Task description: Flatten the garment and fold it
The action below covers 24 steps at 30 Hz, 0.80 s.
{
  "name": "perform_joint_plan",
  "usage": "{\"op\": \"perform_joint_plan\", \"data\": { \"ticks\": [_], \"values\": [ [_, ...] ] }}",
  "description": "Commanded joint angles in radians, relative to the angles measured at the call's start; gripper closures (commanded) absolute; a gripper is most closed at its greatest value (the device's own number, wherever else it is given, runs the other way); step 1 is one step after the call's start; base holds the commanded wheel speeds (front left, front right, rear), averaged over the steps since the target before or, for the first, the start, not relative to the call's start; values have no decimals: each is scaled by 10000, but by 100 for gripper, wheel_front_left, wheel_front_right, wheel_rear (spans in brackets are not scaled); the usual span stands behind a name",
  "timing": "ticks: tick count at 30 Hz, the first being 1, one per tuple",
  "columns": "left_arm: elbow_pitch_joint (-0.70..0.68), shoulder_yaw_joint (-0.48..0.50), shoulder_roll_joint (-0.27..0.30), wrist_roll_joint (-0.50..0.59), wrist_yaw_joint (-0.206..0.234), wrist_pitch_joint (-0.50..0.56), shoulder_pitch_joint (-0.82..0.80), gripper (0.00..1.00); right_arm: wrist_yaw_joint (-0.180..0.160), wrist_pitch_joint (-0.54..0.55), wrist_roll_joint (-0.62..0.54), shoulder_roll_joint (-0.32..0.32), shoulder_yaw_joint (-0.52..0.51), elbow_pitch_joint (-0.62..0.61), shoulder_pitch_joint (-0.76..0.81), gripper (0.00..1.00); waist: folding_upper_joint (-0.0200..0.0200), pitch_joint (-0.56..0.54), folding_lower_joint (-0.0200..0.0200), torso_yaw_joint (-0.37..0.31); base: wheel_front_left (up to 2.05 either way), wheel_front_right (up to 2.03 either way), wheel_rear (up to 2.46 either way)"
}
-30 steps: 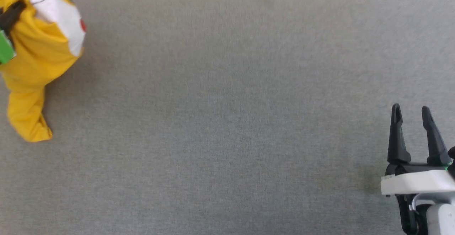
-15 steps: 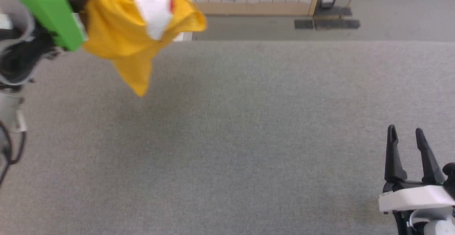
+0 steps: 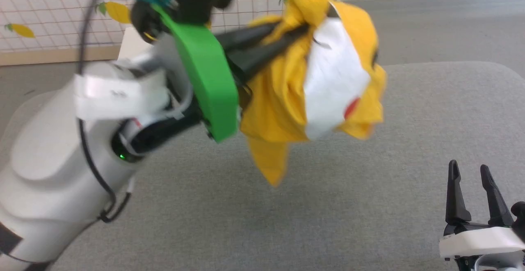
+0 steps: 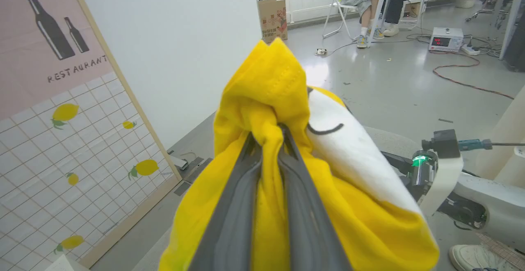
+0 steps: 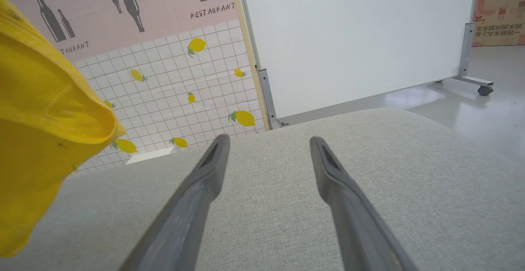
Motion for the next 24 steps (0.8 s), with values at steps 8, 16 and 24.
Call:
{"op": "perform_joint_plan", "data": {
  "ticks": [8, 16, 24],
  "values": [
    [897, -702, -868, 909, -59, -1610, 1206, 100, -15, -49, 130, -3, 29, -158, -44, 0, -1, 505, 1, -324, 0, 0, 0],
    [3827, -1664, -1764, 1309, -40, -2816, 2732, 100, -15, -49, 220, -3, 106, -244, -294, 0, -1, 1004, 1, -390, 0, 0, 0],
    [7120, -2797, -2515, 1874, -27, -2840, 3258, 100, -15, -49, 284, -3, 239, -200, -517, 0, -1, 1305, 1, -590, 0, 0, 0]
  ]
}}
